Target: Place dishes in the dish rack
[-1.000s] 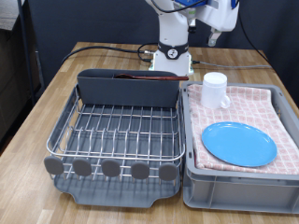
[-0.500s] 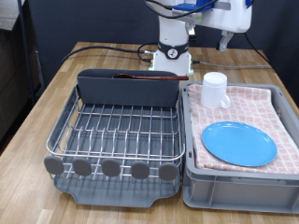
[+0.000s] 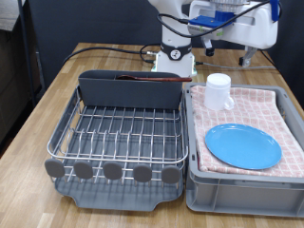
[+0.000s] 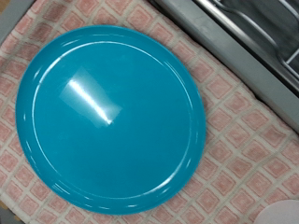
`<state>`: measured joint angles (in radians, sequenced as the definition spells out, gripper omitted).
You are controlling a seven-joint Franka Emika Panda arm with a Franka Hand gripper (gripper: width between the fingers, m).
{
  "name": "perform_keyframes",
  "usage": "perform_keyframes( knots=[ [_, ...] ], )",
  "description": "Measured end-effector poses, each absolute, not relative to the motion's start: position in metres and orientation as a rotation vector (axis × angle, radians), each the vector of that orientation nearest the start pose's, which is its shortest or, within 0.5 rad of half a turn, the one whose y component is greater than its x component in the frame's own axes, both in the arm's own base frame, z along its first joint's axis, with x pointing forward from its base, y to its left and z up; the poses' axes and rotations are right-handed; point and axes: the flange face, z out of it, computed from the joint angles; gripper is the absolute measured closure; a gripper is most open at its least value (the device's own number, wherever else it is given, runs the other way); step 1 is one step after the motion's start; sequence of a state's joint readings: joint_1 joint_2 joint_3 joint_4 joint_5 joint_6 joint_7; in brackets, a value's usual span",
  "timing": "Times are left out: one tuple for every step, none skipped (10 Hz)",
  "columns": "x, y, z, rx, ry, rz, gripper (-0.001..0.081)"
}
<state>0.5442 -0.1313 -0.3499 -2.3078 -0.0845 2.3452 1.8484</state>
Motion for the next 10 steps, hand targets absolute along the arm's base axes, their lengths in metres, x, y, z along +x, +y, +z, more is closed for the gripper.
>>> perform_keyframes(
  knots=[
    [0.504, 0.097, 0.404, -2.088, 2.119, -0.168, 0.0004],
    [0.508, 0.098, 0.392, -2.072, 2.065, -0.190, 0.0004],
    [0.509, 0.098, 0.377, -2.053, 2.028, -0.208, 0.0004],
    [0.508, 0.096, 0.362, -2.034, 2.006, -0.218, 0.0004],
    [0.507, 0.094, 0.349, -2.015, 1.993, -0.217, 0.0004],
    [0.504, 0.092, 0.336, -1.993, 1.991, -0.202, 0.0004],
    [0.500, 0.090, 0.323, -1.979, 2.012, -0.170, 0.0004],
    [0.500, 0.090, 0.318, -1.961, 2.025, -0.157, 0.0004],
    [0.500, 0.090, 0.318, -1.967, 2.021, -0.161, 0.0004],
    [0.500, 0.090, 0.318, -1.961, 2.021, -0.164, 0.0004]
  ],
)
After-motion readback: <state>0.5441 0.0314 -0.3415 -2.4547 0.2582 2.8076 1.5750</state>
